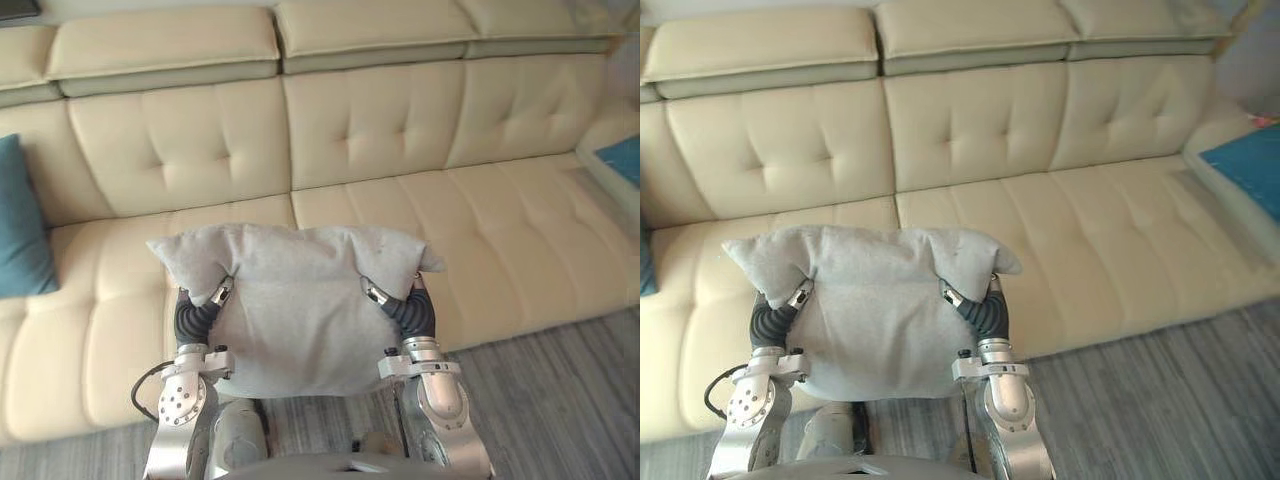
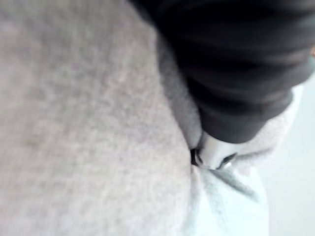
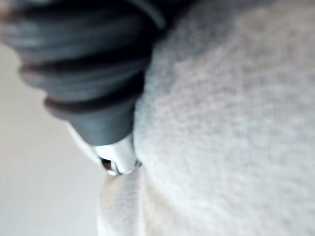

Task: Pick up cushions and gather them together orderly.

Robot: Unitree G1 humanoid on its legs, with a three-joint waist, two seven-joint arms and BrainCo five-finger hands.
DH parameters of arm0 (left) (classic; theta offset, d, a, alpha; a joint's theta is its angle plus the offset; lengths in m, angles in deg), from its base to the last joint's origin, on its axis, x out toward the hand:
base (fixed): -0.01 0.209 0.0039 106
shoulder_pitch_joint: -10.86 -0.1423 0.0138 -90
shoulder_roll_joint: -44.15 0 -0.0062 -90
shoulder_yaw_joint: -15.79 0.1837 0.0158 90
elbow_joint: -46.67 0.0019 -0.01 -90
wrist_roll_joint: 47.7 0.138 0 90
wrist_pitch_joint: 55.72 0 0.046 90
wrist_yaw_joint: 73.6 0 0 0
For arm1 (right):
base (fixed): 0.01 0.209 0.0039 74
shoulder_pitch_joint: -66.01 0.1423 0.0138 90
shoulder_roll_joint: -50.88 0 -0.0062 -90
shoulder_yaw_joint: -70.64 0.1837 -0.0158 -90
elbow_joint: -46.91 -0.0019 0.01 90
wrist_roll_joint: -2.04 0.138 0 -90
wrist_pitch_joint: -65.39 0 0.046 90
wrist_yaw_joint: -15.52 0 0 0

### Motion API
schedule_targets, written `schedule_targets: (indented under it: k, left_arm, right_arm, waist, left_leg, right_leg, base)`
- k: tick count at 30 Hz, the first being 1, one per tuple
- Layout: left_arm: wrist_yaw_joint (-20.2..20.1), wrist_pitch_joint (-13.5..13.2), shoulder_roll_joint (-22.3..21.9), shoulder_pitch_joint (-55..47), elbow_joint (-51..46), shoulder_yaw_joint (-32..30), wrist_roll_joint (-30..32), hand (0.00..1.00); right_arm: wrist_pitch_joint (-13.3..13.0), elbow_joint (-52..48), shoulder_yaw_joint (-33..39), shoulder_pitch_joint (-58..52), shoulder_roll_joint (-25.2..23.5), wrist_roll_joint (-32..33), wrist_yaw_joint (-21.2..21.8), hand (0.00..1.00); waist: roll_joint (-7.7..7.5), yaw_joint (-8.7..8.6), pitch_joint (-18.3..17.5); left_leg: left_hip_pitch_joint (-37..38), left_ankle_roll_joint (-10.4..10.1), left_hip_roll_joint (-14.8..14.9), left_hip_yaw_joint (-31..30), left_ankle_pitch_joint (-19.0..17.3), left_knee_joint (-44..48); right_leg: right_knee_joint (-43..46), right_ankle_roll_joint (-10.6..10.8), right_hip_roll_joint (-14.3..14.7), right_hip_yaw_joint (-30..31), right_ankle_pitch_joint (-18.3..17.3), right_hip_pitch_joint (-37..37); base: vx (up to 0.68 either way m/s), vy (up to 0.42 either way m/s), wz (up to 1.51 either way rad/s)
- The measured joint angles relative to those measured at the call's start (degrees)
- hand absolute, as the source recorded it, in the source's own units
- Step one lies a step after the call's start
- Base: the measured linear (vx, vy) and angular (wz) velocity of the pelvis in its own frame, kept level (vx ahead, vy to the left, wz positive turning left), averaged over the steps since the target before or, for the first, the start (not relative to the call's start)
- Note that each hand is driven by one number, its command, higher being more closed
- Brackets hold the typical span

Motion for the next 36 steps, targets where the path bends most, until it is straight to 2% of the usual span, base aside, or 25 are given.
schedule_targets:
  k: [2,3,4,6,9,16,17,20,24,27,31,36]
  left_arm:
    - [0.11,-0.03,-0.01,0.77,1.93,-0.09,0.0,1.0]
    - [0.09,-0.04,0.11,1.01,2.43,-0.11,0.0,1.0]
    - [-0.03,-0.27,-0.09,1.86,3.65,0.01,0.03,1.0]
    - [-0.03,-0.06,-2.75,2.15,5.08,-0.01,0.06,1.0]
    - [-0.16,-0.09,-3.99,2.2,5.06,0.12,0.07,1.0]
    - [-0.27,-0.59,-3.95,2.82,4.31,0.38,0.06,1.0]
    - [0.09,-0.6,-3.94,2.82,4.14,0.55,0.22,1.0]
    - [1.73,-0.71,-3.62,4.53,3.78,1.09,1.2,1.0]
    - [11.3,-0.88,-1.57,18.77,3.77,1.66,5.26,1.0]
    - [16.03,-0.92,0.07,27.88,3.84,1.47,7.91,1.0]
    - [23.36,-0.93,1.84,41.13,7.92,0.8,10.84,1.0]
    - [28.99,0.01,4.09,55.14,14.94,-0.03,13.61,1.0]
  right_arm:
    - [0.02,1.82,0.15,0.16,-0.72,0.02,0.1,1.0]
    - [0.01,2.27,0.29,0.37,-0.76,-0.06,0.12,1.0]
    - [-0.05,2.38,0.64,0.57,-0.75,-0.05,0.15,1.0]
    - [0.23,2.89,1.58,1.26,0.34,-0.05,0.3,1.0]
    - [0.21,1.93,1.95,0.96,0.71,0.01,0.29,1.0]
    - [0.01,-1.01,2.09,0.72,0.58,0.03,0.34,1.0]
    - [0.01,-1.12,2.09,0.8,0.57,-0.32,0.27,1.0]
    - [0.08,-2.67,1.86,2.23,0.43,-0.81,-0.43,1.0]
    - [0.06,-2.54,1.47,18.94,0.31,-9.61,-9.78,1.0]
    - [0.06,-1.63,1.49,28.67,0.28,-13.4,-14.63,1.0]
    - [0.38,5.66,2.04,43.35,0.56,-19.63,-22.97,1.0]
    - [2.69,13.9,4.34,57.06,1.74,-24.92,-28.74,1.0]
  waist:
    - [-0.34,-0.08,-0.11]
    - [-1.07,-0.34,-0.51]
    - [-1.28,-0.93,-0.31]
    - [1.17,0.27,-0.14]
    - [1.2,0.6,-0.31]
    - [0.82,1.17,-0.62]
    - [0.82,1.79,-0.73]
    - [0.59,2.25,-0.94]
    - [0.65,2.12,-0.99]
    - [0.69,2.13,-0.97]
    - [0.89,2.05,-0.84]
    - [1.8,2.0,0.07]
  left_leg:
    - [0.94,-0.67,0.53,-0.47,0.37,-0.75]
    - [0.18,-1.18,0.12,-1.65,0.56,-0.35]
    - [-0.97,-2.61,-1.44,-4.67,-0.01,0.75]
    - [-1.02,-3.86,-0.21,-5.96,0.84,-1.02]
    - [1.51,-4.98,0.61,-6.23,1.91,-4.31]
    - [1.23,-4.09,-1.37,-6.1,4.25,-7.83]
    - [1.18,-3.95,-1.61,-6.02,4.43,-8.3]
    - [0.42,-3.94,-2.23,-6.28,5.54,-9.56]
    - [-4.9,-3.85,-2.54,-7.37,8.38,-9.65]
    - [-7.94,-3.9,-2.6,-7.79,10.0,-9.81]
    - [-10.84,-3.81,-3.6,-7.97,13.56,-12.85]
    - [-15.41,-4.02,-4.13,-9.52,17.47,-15.95]
  right_leg:
    - [-6.38,-1.14,1.41,0.96,-1.69,-2.88]
    - [-13.7,-2.12,2.3,1.23,1.08,-3.16]
    - [-18.36,0.22,2.47,2.46,6.93,-2.97]
    - [-20.69,-0.87,3.87,1.69,8.11,-2.38]
    - [-23.49,-1.86,5.02,0.48,8.91,0.5]
    - [-31.91,-1.53,4.16,0.41,13.51,2.77]
    - [-33.37,-1.41,3.97,0.43,14.3,3.32]
    - [-35.2,-1.42,3.62,0.12,15.46,3.18]
    - [-37.35,-1.8,3.52,-0.87,18.8,-0.74]
    - [-37.29,-2.04,3.52,-1.01,20.01,-3.69]
    - [-36.71,-2.38,2.85,-1.23,21.12,-8.0]
    - [-36.37,-2.82,2.73,-2.53,22.19,-13.08]
  base:
    - [0.13,-0.196,0.27]
    - [0.18,-0.28,0.7]
    - [0.14,-0.191,0.65]
    - [0.15,-0.136,0.16]
    - [0.09,-0.081,0.02]
    - [-0.01,0.023,0.04]
    - [-0.04,0.03,0.0]
    - [-0.06,0.009,0.11]
    - [-0.13,-0.016,0.09]
    - [-0.14,-0.04,0.06]
    - [-0.15,-0.056,0.08]
    - [-0.11,-0.055,0.19]
